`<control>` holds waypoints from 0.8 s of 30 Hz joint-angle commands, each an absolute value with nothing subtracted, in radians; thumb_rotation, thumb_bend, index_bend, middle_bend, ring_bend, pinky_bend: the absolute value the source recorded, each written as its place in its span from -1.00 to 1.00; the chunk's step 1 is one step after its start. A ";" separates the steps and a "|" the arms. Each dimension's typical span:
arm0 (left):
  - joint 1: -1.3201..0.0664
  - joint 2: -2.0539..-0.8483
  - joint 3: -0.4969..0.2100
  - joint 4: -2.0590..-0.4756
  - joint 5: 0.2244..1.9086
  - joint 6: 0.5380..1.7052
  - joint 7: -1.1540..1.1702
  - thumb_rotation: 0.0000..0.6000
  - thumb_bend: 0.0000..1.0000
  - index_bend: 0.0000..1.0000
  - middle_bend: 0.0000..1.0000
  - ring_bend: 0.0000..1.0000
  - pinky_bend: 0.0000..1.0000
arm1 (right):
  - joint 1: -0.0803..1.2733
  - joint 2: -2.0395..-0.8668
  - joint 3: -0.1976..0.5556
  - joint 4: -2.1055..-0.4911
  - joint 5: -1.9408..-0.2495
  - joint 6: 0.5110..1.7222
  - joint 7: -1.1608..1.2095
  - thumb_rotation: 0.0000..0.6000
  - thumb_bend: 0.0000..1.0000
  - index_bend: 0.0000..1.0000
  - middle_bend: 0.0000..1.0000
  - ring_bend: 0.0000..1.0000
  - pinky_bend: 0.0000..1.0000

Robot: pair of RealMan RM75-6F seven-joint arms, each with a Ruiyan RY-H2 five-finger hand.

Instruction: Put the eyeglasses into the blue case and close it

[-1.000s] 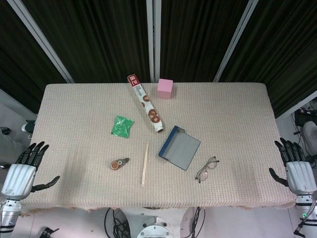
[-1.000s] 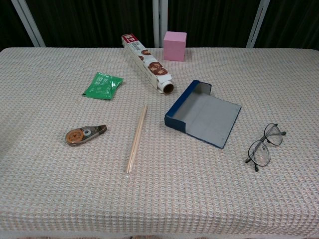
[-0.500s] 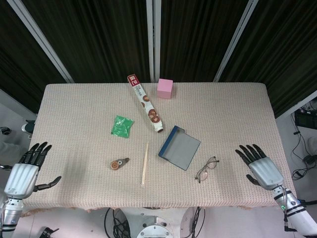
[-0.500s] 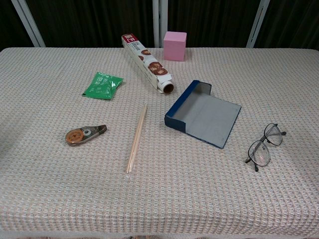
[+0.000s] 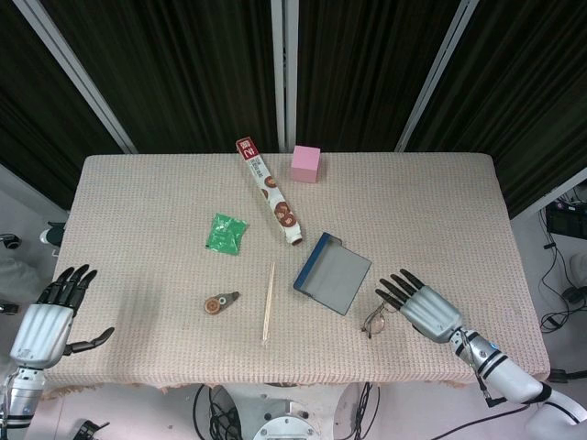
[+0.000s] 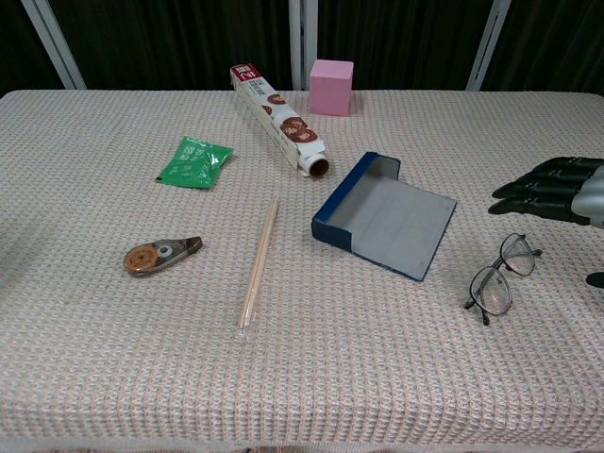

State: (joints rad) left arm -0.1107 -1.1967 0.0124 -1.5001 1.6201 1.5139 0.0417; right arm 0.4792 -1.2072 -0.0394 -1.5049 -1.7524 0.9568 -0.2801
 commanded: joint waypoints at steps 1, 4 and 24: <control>-0.110 -1.196 0.012 -1.499 1.619 1.515 0.041 0.12 -0.69 -0.93 -0.90 -0.90 -0.57 | 0.497 -1.246 -0.036 -1.474 -1.760 0.962 -0.276 1.00 -0.61 -0.76 -1.00 -1.00 -1.00; -0.108 -1.195 0.012 -1.499 1.618 1.518 0.039 0.13 -0.69 -0.93 -0.90 -0.90 -0.57 | 0.509 -1.276 -0.039 -1.444 -1.771 0.974 -0.259 1.00 -0.61 -0.64 -1.00 -1.00 -1.00; -0.097 -1.191 0.013 -1.480 1.609 1.525 0.017 0.12 -0.69 -0.93 -0.90 -0.90 -0.57 | 0.546 -1.378 -0.047 -1.348 -1.739 0.991 -0.238 1.00 -0.60 -0.15 -1.00 -1.00 -1.00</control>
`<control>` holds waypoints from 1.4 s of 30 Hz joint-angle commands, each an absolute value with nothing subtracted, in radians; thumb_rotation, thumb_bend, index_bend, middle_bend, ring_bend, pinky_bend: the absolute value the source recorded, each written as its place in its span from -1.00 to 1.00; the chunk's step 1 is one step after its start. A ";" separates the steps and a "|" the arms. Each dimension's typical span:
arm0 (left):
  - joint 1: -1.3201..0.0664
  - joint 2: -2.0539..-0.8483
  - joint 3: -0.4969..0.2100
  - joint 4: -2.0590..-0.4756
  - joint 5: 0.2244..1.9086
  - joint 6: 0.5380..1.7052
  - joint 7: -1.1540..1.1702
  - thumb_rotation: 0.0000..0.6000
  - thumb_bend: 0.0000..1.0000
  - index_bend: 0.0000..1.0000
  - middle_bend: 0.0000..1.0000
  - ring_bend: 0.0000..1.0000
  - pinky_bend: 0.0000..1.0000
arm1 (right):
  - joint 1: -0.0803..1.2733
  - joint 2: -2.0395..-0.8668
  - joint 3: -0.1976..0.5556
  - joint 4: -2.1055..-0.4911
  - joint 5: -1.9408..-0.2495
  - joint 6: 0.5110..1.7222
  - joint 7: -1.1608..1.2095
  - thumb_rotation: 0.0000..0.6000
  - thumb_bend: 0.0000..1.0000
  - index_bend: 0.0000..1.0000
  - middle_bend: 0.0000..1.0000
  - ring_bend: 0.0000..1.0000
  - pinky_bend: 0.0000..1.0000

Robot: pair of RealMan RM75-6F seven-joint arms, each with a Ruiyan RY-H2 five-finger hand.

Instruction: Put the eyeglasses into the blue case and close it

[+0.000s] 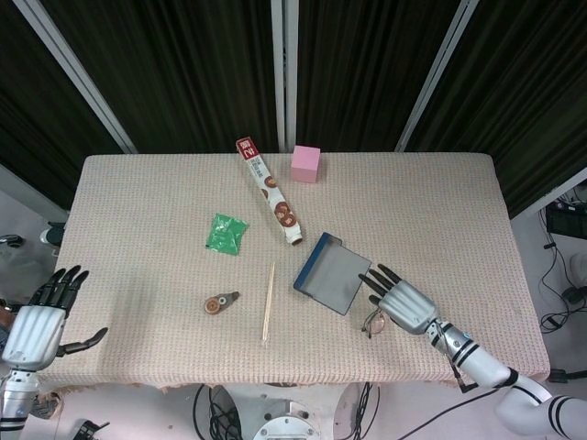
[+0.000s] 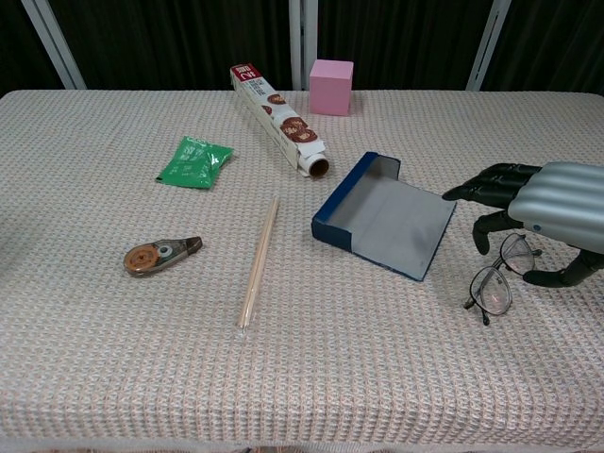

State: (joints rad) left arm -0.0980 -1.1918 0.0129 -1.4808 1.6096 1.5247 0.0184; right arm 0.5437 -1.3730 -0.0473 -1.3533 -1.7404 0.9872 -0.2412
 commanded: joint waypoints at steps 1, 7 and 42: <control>-0.097 -1.190 0.013 -1.480 1.608 1.525 0.017 0.12 -0.69 -0.93 -0.90 -0.90 -0.57 | 0.547 -1.382 -0.047 -1.342 -1.738 0.995 -0.235 1.00 -0.60 -0.13 -1.00 -1.00 -1.00; -0.092 -1.187 0.011 -1.477 1.604 1.530 0.012 0.12 -0.68 -0.93 -0.90 -0.90 -0.57 | 0.558 -1.402 -0.049 -1.317 -1.727 0.991 -0.225 1.00 -0.59 -0.03 -1.00 -1.00 -1.00; -0.087 -1.183 0.011 -1.460 1.595 1.523 -0.009 0.13 -0.68 -0.93 -0.90 -0.90 -0.57 | 0.581 -1.424 -0.058 -1.311 -1.670 0.993 -0.235 1.00 -0.13 0.38 -0.99 -1.00 -1.00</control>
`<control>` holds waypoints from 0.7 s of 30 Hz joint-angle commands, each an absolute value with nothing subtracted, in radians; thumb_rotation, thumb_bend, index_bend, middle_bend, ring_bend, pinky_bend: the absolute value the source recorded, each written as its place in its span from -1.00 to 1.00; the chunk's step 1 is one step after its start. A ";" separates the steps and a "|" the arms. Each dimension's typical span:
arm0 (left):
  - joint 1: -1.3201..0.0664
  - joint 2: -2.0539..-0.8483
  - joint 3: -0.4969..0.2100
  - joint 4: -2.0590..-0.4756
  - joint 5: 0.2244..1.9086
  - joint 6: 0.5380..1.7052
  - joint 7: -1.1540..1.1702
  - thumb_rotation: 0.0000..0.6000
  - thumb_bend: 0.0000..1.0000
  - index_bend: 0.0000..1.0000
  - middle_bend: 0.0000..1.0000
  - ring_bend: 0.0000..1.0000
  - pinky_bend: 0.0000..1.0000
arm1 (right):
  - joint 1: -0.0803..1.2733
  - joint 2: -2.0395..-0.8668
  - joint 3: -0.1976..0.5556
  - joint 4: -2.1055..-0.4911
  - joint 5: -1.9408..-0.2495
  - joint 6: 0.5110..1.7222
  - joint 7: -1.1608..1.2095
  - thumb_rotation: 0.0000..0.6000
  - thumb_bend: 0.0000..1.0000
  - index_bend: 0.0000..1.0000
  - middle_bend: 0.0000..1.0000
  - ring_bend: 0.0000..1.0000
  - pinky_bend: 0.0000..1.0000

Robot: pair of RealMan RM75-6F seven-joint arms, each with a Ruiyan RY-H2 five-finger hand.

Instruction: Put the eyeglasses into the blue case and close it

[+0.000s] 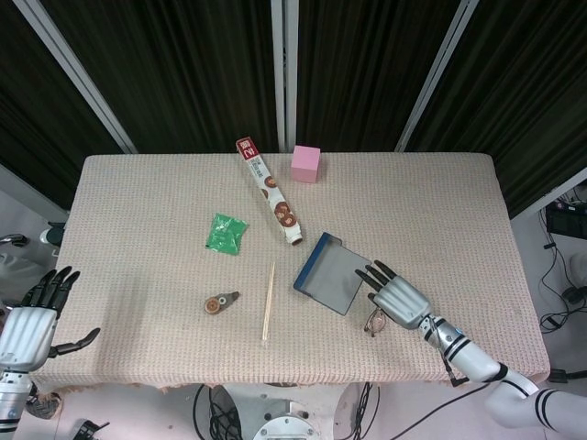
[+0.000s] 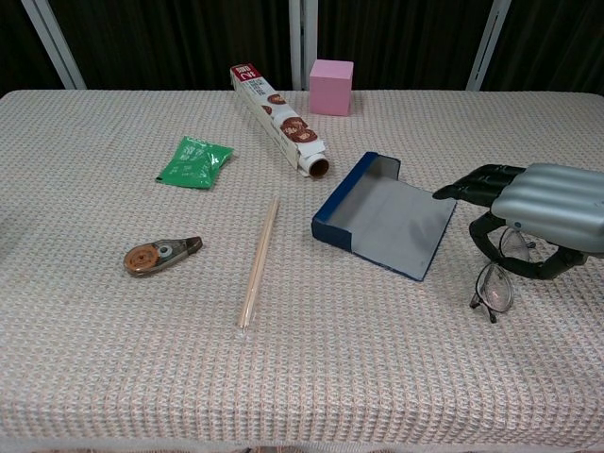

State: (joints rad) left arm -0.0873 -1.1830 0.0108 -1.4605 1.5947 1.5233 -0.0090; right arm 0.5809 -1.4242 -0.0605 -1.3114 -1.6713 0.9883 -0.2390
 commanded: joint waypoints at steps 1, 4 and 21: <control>-0.087 -1.183 0.011 -1.460 1.595 1.524 -0.010 0.13 -0.68 -0.93 -0.90 -0.90 -0.57 | 0.582 -1.424 -0.054 -1.311 -1.668 0.998 -0.229 1.00 -0.14 0.38 -0.99 -1.00 -1.00; -0.084 -1.183 0.010 -1.457 1.592 1.526 -0.013 0.12 -0.68 -0.93 -0.90 -0.90 -0.57 | 0.590 -1.433 -0.036 -1.315 -1.659 1.006 -0.215 1.00 -0.17 0.38 -0.99 -1.00 -1.00; -0.075 -1.177 0.013 -1.441 1.588 1.530 -0.035 0.13 -0.68 -0.93 -0.90 -0.90 -0.57 | 0.743 -1.611 0.130 -1.232 -1.512 0.882 -0.307 1.00 -0.26 0.38 -1.00 -1.00 -1.00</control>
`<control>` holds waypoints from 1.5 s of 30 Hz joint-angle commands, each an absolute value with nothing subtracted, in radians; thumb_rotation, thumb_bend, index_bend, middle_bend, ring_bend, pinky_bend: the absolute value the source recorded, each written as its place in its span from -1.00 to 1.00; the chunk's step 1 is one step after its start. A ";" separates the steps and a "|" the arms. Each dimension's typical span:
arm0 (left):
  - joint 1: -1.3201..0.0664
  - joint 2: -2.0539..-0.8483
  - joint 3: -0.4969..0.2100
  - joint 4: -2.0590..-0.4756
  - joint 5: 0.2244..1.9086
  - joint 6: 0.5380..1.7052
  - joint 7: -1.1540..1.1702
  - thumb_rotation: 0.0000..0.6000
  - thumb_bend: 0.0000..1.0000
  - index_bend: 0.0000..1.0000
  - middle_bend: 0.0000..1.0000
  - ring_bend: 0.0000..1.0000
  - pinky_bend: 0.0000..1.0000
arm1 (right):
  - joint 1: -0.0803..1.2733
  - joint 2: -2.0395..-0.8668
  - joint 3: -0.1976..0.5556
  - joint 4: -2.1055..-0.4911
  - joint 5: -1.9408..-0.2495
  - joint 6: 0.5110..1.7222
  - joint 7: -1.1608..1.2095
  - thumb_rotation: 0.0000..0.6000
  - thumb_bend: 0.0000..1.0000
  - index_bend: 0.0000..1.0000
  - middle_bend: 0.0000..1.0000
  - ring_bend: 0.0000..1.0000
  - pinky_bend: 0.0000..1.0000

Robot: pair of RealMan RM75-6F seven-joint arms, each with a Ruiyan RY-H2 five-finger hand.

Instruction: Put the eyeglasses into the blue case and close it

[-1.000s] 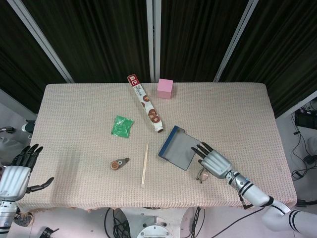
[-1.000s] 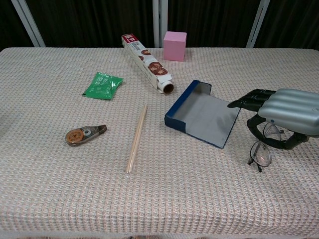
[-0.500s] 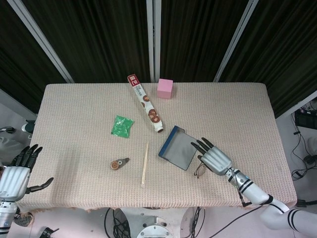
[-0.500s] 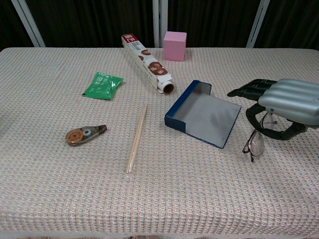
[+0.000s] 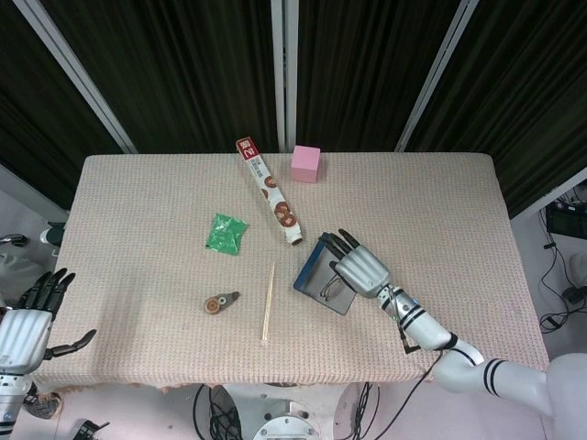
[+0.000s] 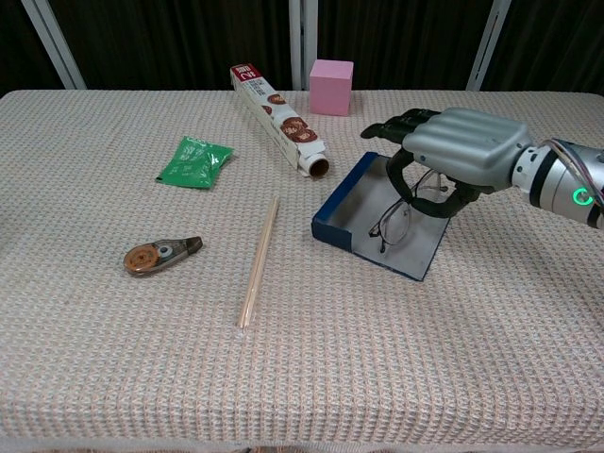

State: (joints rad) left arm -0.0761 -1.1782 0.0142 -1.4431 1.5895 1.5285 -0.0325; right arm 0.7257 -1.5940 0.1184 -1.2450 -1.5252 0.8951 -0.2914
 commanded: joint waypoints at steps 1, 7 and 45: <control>-0.074 -1.175 0.013 -1.440 1.586 1.531 -0.037 0.14 -0.68 -0.93 -0.90 -0.90 -0.57 | 0.751 -1.619 0.134 -1.226 -1.508 0.877 -0.313 1.00 -0.26 0.38 -1.00 -1.00 -1.00; -0.072 -1.172 0.012 -1.432 1.583 1.530 -0.049 0.13 -0.68 -0.93 -0.90 -0.90 -0.57 | 0.789 -1.665 0.150 -1.189 -1.471 0.844 -0.332 1.00 -0.26 0.37 -1.00 -1.00 -1.00; -0.062 -1.175 0.018 -1.410 1.581 1.525 -0.087 0.18 -0.68 -0.93 -0.90 -0.90 -0.56 | 0.723 -1.594 -0.049 -1.089 -1.644 1.051 -0.112 1.00 -0.80 -1.00 -1.00 -1.00 -1.00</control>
